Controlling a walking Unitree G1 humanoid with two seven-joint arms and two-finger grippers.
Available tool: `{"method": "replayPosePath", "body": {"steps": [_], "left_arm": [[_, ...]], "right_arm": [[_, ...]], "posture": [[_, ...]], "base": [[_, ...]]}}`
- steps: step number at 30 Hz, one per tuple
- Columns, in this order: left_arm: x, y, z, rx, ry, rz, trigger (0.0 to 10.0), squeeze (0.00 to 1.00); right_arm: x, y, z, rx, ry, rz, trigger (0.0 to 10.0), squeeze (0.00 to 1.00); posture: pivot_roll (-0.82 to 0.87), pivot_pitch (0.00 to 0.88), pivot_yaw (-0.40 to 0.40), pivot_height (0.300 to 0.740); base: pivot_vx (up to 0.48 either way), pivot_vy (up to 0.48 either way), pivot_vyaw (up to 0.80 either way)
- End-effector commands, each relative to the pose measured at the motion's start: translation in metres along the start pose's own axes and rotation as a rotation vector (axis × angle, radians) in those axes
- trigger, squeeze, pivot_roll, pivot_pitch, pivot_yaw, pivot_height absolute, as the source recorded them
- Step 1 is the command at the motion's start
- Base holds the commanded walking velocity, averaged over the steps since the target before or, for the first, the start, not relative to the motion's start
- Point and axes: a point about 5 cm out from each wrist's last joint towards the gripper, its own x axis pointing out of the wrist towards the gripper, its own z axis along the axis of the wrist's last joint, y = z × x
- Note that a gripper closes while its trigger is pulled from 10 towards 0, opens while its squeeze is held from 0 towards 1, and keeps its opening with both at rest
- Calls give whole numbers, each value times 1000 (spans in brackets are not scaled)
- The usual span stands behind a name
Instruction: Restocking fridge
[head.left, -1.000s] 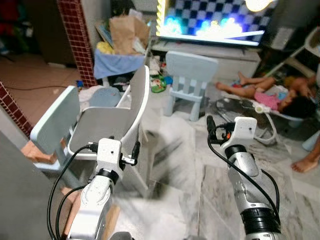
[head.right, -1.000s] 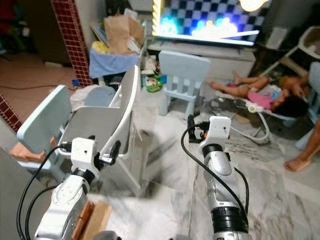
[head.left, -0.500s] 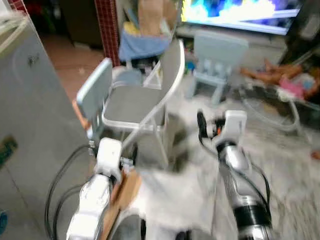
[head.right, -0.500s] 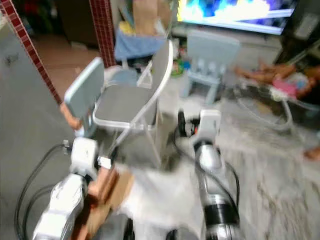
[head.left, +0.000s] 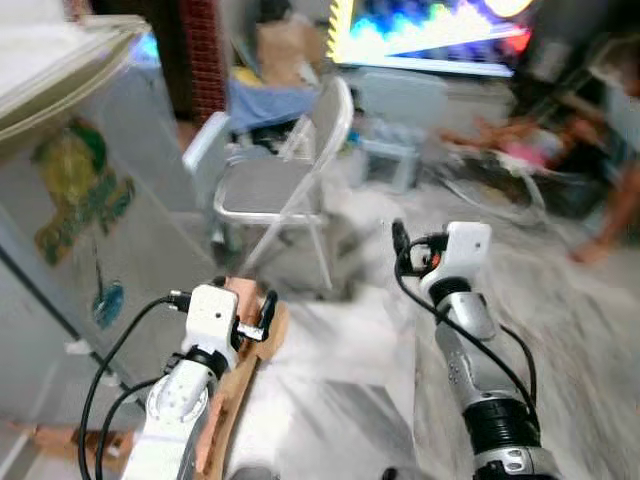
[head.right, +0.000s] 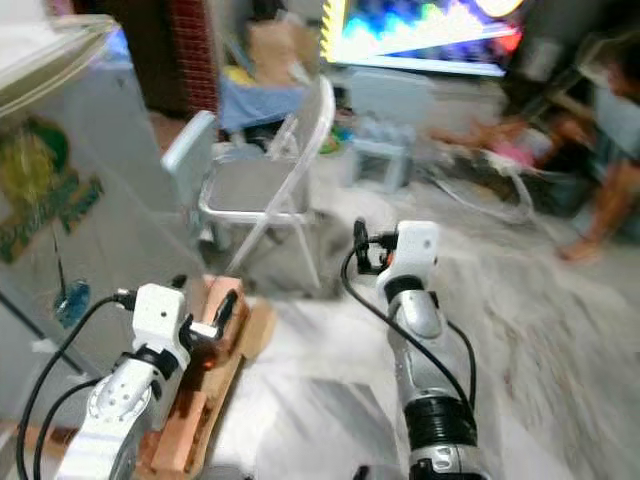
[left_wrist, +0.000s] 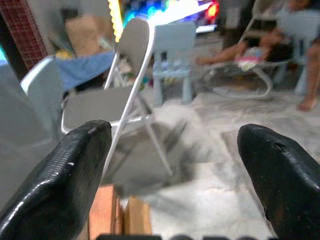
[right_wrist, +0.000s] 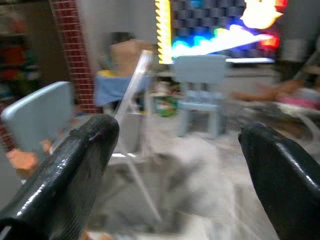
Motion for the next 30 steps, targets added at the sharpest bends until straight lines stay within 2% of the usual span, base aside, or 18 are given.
{"method": "replayPosePath", "body": {"steps": [1, 9, 13, 14, 17, 18, 20, 30], "left_arm": [[-2, -1, 0, -6, -6, -1, 10000, 0], [-2, -3, -1, 15, -15, -16, 10000, 0], [1, 5, -2, 18, -10, 77, 10000, 0], [1, 11, -5, 22, 6, 162, 10000, 0], [-2, 18, -5, 38, -11, 206, 10000, 0], [-4, 23, -5, 21, -9, 237, 10000, 0], [-5, 25, -7, -8, 1, 253, 10000, 0], [-11, 31, -11, -11, 17, 304, 10000, 0]], "right_arm": [[8, 6, 13, -6, -43, 19, 10000, 0], [9, 5, 13, -6, -45, 15, 10000, 0], [10, 6, 15, -12, -53, 28, 10000, 0], [9, 7, 16, -9, -57, 42, 10000, 0], [9, 9, 17, -28, -64, 60, 10000, 0], [9, 10, 17, -29, -66, 64, 10000, 0], [8, 10, 17, -26, -67, 61, 10000, 0], [1, 5, 11, -41, -38, 49, 10000, 0]], "posture": [[149, 0, -21, 740], [149, 0, -23, 740], [150, 0, -24, 740], [150, 0, -25, 740], [148, 0, -24, 740], [147, 0, -24, 740], [145, 0, -23, 740], [138, 0, -23, 740]], "base": [[480, 0, 0], [480, 0, 0], [439, 0, 0], [0, 0, 0], [0, 0, 533], [0, 0, 800], [0, 0, 800], [0, 0, 712]]}}
